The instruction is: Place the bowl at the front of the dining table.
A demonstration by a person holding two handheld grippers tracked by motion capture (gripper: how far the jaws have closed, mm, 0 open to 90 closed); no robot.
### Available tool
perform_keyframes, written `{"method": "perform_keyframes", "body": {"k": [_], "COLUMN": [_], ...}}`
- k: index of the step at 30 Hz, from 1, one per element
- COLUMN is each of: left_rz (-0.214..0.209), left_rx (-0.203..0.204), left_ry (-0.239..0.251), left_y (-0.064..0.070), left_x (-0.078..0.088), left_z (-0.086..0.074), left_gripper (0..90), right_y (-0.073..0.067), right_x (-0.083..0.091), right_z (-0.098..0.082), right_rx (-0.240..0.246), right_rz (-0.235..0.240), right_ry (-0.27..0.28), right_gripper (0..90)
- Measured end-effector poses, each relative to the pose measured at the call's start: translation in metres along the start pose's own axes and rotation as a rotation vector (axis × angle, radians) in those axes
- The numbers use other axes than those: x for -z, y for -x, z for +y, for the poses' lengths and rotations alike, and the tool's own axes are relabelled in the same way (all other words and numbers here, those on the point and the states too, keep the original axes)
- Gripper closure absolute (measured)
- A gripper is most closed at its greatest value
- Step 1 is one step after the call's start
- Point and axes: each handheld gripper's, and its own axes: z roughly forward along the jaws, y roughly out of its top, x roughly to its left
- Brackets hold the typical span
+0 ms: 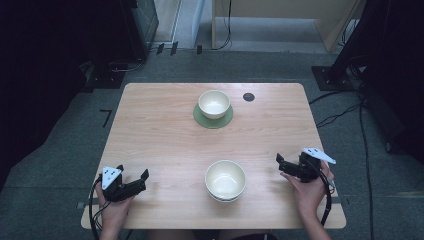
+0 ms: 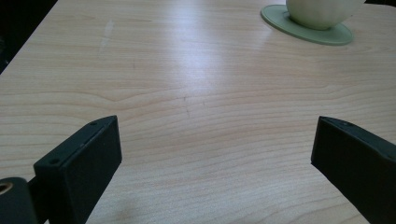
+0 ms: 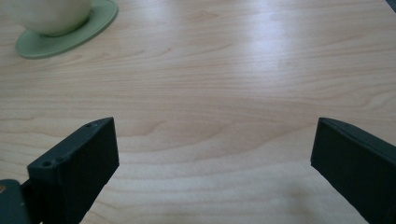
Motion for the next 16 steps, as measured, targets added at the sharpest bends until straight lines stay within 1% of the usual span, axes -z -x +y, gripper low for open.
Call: {"method": "perform_keyframes", "body": {"k": [4, 9, 11, 16], "left_rz": [0.0, 0.0, -0.001, -0.001], "left_rx": [-0.003, -0.001, 0.0, 0.002], "left_ry": [0.001, -0.003, -0.006, -0.011], "left_y": [0.0, 0.0, 0.0, 0.0], "left_x": [0.0, 0.0, -0.001, -0.001], "left_z": [0.0, 0.0, 0.0, 0.001], "left_gripper": [1.7, 1.7, 1.7, 1.7], "right_y": [0.005, 0.012, 0.014, 0.013], "right_x": [0.005, 0.012, 0.012, 0.01], "right_z": [-0.006, -0.012, -0.012, -0.013], "right_rx": [0.001, -0.015, -0.013, -0.012], "right_rz": [-0.014, -0.031, -0.033, -0.036], "right_ry": [-0.007, -0.007, -0.007, -0.013], "right_gripper": [1.3, 1.4, 1.5, 1.6]}}
